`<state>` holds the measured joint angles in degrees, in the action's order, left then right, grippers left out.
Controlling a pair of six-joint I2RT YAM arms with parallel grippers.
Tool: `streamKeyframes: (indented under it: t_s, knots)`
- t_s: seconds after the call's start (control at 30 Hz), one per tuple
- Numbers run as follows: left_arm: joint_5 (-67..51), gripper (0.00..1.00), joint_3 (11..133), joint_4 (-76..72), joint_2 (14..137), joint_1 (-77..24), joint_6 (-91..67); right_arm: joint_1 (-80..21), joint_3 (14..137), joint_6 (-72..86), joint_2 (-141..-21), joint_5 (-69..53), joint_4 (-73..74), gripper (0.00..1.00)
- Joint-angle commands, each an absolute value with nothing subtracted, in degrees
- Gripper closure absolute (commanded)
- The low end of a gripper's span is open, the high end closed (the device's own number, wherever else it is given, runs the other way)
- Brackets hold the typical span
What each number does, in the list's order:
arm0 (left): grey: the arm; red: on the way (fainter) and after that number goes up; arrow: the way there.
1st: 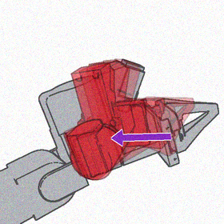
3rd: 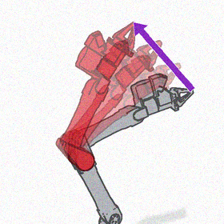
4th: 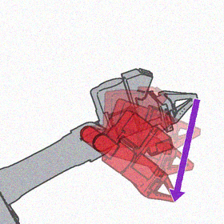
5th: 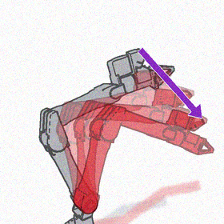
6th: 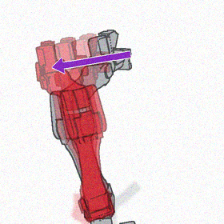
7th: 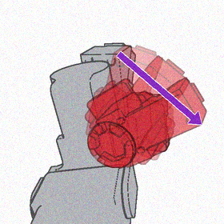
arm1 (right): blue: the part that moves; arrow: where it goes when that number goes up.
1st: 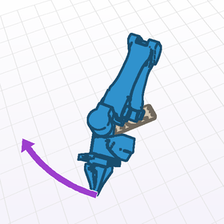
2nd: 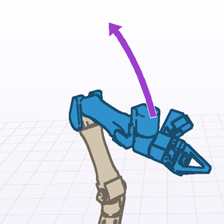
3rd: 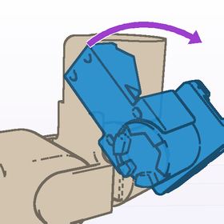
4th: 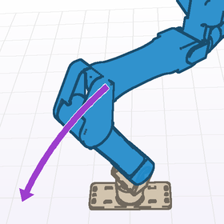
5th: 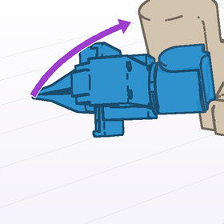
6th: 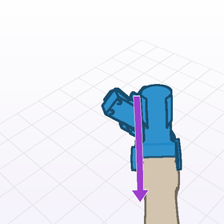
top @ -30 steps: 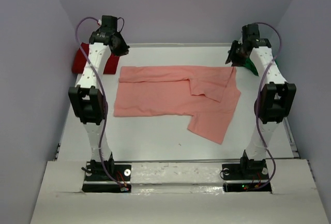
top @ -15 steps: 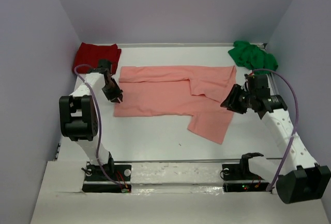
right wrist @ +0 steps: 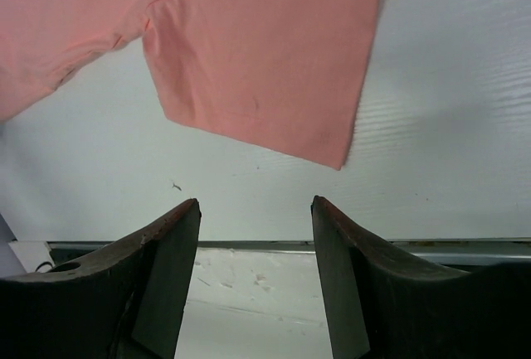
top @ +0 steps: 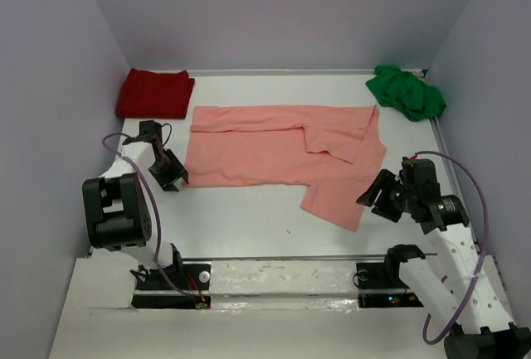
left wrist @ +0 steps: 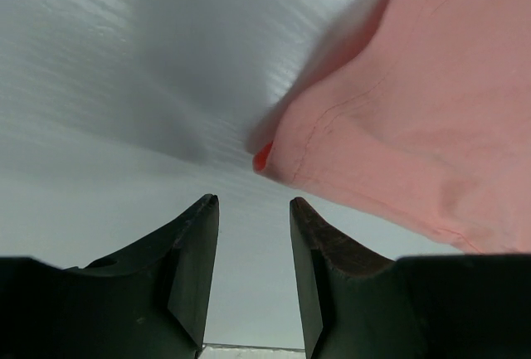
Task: Fold and stack the t-shirts
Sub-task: Grap the side of the flattened tshirt closest away from the robot with both arms
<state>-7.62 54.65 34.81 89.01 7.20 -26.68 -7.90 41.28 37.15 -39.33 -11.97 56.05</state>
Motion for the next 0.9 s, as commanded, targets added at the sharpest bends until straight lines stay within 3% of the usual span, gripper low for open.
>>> streamKeyframes:
  t_s: [0.0, 0.5, 0.73, 0.87]
  knots:
    - [-9.7, 0.51, 52.6, 33.0, 86.0, 7.4, -27.4, -8.4, 39.8, 40.2, -38.2, -9.9, 56.6, 0.38]
    - [-11.5, 0.52, 54.2, 29.2, 91.9, 7.5, -28.1, -8.4, 37.0, 42.4, -39.0, -7.9, 55.0, 0.42]
    - [-13.3, 0.84, 54.3, 27.7, 95.0, 7.4, -28.7, -8.4, 36.2, 43.6, -42.0, -6.9, 54.0, 0.42]
    - [-13.6, 0.95, 54.4, 27.4, 95.6, 7.4, -28.6, -9.5, 35.3, 45.3, -46.4, -5.6, 52.4, 0.42]
